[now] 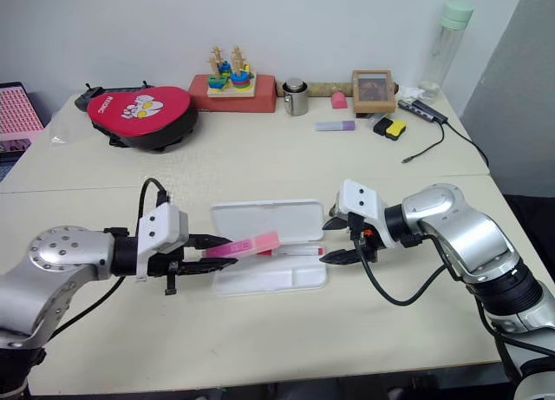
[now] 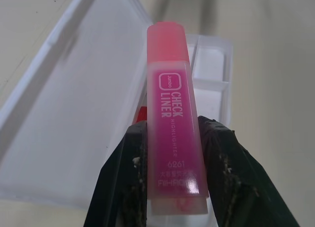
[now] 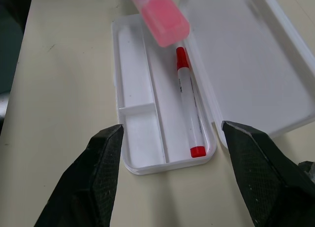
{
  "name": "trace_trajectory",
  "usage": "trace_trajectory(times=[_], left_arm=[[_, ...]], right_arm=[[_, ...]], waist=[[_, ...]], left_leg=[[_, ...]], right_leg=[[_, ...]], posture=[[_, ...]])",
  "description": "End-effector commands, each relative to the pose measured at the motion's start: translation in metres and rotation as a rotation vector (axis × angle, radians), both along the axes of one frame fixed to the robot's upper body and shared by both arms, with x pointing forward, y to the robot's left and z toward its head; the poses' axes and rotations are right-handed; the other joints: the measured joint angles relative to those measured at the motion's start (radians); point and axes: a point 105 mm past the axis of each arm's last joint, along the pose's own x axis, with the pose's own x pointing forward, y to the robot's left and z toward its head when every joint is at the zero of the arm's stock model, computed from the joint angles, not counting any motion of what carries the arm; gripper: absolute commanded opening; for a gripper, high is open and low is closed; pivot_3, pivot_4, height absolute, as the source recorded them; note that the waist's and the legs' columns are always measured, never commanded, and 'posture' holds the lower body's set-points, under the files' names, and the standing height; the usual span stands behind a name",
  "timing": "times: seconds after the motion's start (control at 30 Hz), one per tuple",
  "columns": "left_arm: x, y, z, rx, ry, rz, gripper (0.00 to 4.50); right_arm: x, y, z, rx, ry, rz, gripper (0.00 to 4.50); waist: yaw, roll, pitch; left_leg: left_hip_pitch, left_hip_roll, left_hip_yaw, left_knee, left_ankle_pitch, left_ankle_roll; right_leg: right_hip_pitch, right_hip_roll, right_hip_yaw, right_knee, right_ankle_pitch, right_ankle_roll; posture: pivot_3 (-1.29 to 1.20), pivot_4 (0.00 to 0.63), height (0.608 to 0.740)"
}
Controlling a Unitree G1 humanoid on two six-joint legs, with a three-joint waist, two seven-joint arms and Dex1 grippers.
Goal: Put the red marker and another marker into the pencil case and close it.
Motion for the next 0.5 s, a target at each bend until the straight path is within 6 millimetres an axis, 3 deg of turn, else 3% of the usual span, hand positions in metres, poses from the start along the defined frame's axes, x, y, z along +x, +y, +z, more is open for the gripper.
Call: trace_trajectory(times=[0.03,0.5], left_arm=[[0.001,-0.012,-0.009,0.016,-0.02,-0.071,1.18],[-0.004,-0.029,-0.031,0.033,0.043,-0.171,1.18]], right_arm=[[-0.001,-0.004,0.007,0.017,-0.033,-0.004,3.33],[-0.001,-0.005,0.007,0.022,-0.032,-0.018,3.33]], waist=[[0.002,0.0,0.0],[0.007,0.0,0.0]], left_leg=[[0.0,0.0,0.0,0.0,0.0,0.0],[0.0,0.0,0.0,0.0,0.0,0.0]], right_leg=[[0.0,0.0,0.0,0.0,0.0,0.0],[0.0,0.0,0.0,0.0,0.0,0.0]], posture=[[0.0,0.15,0.74],[0.0,0.15,0.74]])
